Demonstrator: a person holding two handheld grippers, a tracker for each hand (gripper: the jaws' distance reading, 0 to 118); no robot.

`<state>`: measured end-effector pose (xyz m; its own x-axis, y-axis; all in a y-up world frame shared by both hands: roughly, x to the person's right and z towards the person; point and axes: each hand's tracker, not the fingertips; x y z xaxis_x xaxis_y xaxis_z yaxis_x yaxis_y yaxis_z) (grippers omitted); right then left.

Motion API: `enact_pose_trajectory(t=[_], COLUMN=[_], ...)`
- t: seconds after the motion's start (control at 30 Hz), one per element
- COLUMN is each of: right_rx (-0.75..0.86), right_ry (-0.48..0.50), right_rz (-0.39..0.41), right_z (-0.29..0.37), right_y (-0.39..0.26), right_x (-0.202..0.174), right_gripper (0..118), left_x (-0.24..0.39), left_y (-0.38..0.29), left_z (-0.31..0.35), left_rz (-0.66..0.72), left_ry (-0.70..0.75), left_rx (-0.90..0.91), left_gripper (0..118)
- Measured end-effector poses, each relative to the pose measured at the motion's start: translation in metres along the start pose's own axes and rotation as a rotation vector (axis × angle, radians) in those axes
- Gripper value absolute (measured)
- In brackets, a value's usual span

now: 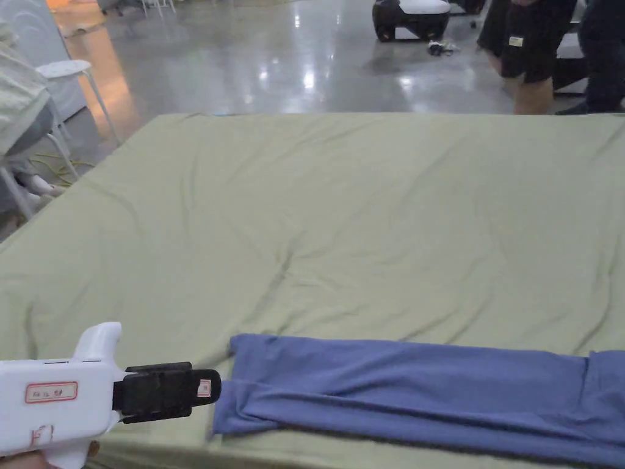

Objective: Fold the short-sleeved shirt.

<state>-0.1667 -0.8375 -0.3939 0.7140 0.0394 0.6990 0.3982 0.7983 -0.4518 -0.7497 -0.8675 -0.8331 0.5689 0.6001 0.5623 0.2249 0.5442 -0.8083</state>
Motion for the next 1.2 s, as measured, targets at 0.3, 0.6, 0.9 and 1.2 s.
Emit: enact_pose_trajectory(t=[0.3,0.6,0.9,1.2], right_rx=[0.117,0.120,0.095,0.074], right_ry=[0.122,0.207,0.273,0.302], right_rz=[0.005,0.057,0.083,0.156], right_z=[0.055,0.068,0.066,0.076], right_y=[0.012,0.017,0.017,0.001], right_x=[-0.050,-0.112,-0.147,-0.132], right_gripper=[0,0,0,0], left_x=[-0.059,-0.146,-0.090,-0.065], left_y=[0.005,0.011,0.041,0.056], left_z=[-0.031,-0.106,-0.179,-0.155], left_rz=[0.145,0.314,0.178,0.141], left_ry=[-0.175,-0.490,-0.466,-0.297], left_rx=[-0.004,-0.140,-0.254,-0.205], left_gripper=[0,117,111,4])
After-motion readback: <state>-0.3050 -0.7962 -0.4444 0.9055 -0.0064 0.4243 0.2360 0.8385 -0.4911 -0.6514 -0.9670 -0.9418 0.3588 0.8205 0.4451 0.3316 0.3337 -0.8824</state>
